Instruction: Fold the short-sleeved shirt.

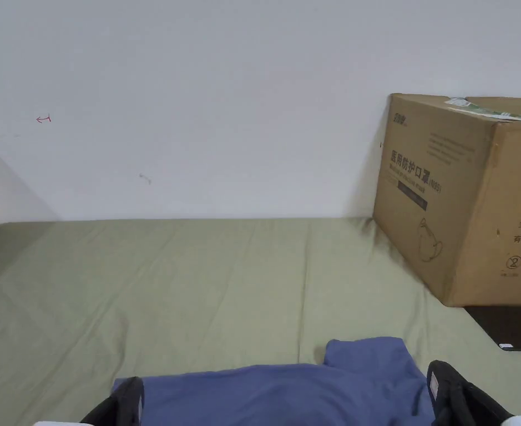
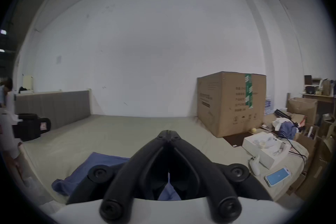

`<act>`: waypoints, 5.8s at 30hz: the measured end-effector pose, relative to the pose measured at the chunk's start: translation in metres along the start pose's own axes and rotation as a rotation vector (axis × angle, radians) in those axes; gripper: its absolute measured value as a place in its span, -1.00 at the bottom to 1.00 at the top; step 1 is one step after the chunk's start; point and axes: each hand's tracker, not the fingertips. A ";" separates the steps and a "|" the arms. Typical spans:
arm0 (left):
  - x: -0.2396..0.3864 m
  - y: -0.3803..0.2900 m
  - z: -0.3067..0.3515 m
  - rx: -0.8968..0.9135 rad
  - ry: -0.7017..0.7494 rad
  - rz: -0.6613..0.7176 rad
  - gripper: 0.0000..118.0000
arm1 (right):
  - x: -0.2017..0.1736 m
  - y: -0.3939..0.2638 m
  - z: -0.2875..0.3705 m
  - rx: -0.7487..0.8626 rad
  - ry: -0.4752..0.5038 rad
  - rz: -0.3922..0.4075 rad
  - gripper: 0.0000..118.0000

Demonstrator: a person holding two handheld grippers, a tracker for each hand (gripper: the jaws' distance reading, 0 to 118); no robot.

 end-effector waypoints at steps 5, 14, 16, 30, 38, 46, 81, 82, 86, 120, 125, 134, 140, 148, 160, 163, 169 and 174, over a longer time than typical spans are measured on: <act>-0.020 0.013 -0.021 -0.090 -0.068 0.061 -1.00 | 0.014 -0.002 -0.010 -0.067 0.079 -0.084 -1.00; -0.131 0.043 -0.224 -0.915 -0.096 0.083 -1.00 | 0.027 -0.007 -0.017 -0.100 0.139 -0.081 -1.00; -0.146 0.016 -0.257 -0.972 -0.079 0.103 -1.00 | 0.022 -0.012 -0.024 -0.124 0.156 -0.041 -1.00; -0.185 -0.127 -0.389 -1.088 0.052 0.059 1.00 | 0.012 -0.067 -0.095 -0.279 0.185 0.031 -1.00; -0.157 -0.123 -0.375 -0.995 0.062 -0.072 0.73 | 0.006 -0.083 -0.103 -0.338 0.196 0.002 -1.00; -0.122 -0.109 -0.349 -0.965 -0.063 -0.215 -0.96 | 0.025 -0.061 -0.109 -0.347 0.259 -0.153 -1.00; -0.169 -0.106 -0.322 -0.820 -0.072 0.075 -0.96 | 0.134 -0.137 -0.441 -1.225 0.103 -0.193 -0.93; -0.169 -0.101 -0.318 -0.816 -0.070 0.072 -0.96 | 0.133 -0.130 -0.432 -1.190 0.116 -0.182 -0.93; -0.169 -0.062 -0.297 -0.768 -0.081 0.085 -0.96 | 0.140 -0.083 -0.387 -1.032 0.117 -0.179 -0.93; -0.154 0.259 -0.333 -0.380 -0.032 -0.016 -0.96 | 0.122 0.290 -0.377 -0.477 0.034 -0.021 -0.93; -0.155 0.262 -0.397 -0.374 0.009 -0.033 -0.96 | 0.110 0.291 -0.446 -0.443 -0.003 -0.008 -0.93; -0.151 0.256 -0.490 -0.331 0.045 -0.043 -0.96 | 0.097 0.296 -0.531 -0.318 -0.081 0.027 -0.93; -0.143 0.253 -0.507 -0.205 0.095 -0.048 -0.96 | 0.086 0.289 -0.539 -0.169 -0.124 0.113 -0.93; -0.123 0.157 -0.494 -0.345 0.057 -0.001 -0.96 | 0.097 0.160 -0.513 -0.271 -0.120 0.074 -0.93; -0.121 -0.121 -0.269 -0.781 -0.061 0.028 -0.96 | 0.139 -0.137 -0.244 -0.800 0.100 -0.013 -0.93; -0.130 -0.135 -0.195 -0.813 -0.089 0.043 -0.96 | 0.156 -0.150 -0.167 -0.856 0.104 0.002 -0.93; -0.133 -0.133 -0.102 -0.805 -0.156 0.047 -0.96 | 0.179 -0.152 -0.060 -0.890 0.126 -0.079 -0.93; -0.124 -0.136 -0.077 -0.817 -0.172 0.020 -0.96 | 0.182 -0.148 -0.030 -0.946 0.130 0.016 -0.93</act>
